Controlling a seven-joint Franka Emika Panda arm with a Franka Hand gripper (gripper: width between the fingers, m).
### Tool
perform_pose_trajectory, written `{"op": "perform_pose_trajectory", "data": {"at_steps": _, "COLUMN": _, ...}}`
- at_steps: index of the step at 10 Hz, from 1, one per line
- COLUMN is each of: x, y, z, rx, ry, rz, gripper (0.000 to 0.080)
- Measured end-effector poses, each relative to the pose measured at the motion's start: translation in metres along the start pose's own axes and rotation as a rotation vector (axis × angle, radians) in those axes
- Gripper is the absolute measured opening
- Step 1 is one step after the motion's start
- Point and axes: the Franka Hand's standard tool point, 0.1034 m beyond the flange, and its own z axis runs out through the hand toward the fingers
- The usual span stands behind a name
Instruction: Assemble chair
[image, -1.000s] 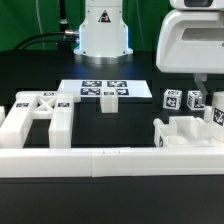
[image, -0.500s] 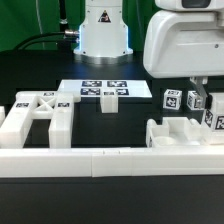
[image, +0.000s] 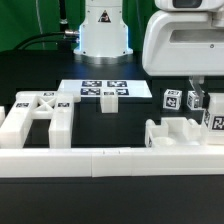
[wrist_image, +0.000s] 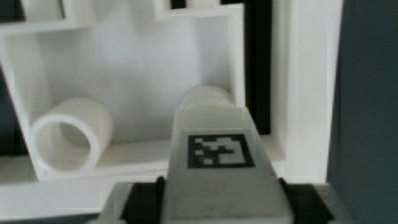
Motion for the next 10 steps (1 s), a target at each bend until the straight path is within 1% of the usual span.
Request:
{"op": "perform_pose_trajectory", "data": {"at_steps": 1, "x": -0.0012, "y": -0.0004, "z": 0.0004, "rx": 0.007, "ry": 0.023, "rz": 0.118, "gripper": 0.0287}}
{"op": "perform_pose_trajectory", "data": {"at_steps": 2, "x": -0.0025, "y": -0.0017, "z": 0.0013, "rx": 0.027, "ry": 0.043, "rz": 0.302, "gripper": 0.0287}}
{"op": "perform_pose_trajectory", "data": {"at_steps": 5, "x": -0.0031, "y": -0.0064, "z": 0.0017, "rx": 0.033, "ry": 0.041, "rz": 0.67, "gripper": 0.0287}}
{"op": "perform_pose_trajectory", "data": {"at_steps": 6, "x": -0.003, "y": -0.0065, "z": 0.0016, "rx": 0.034, "ry": 0.041, "rz": 0.68, "gripper": 0.0287}}
{"op": "perform_pose_trajectory", "data": {"at_steps": 9, "x": -0.0031, "y": -0.0081, "z": 0.0014, "rx": 0.047, "ry": 0.035, "rz": 0.868, "gripper": 0.0287}}
{"op": "perform_pose_trajectory", "data": {"at_steps": 10, "x": -0.0042, "y": -0.0089, "z": 0.0021, "rx": 0.069, "ry": 0.038, "rz": 1.009, "gripper": 0.0287}}
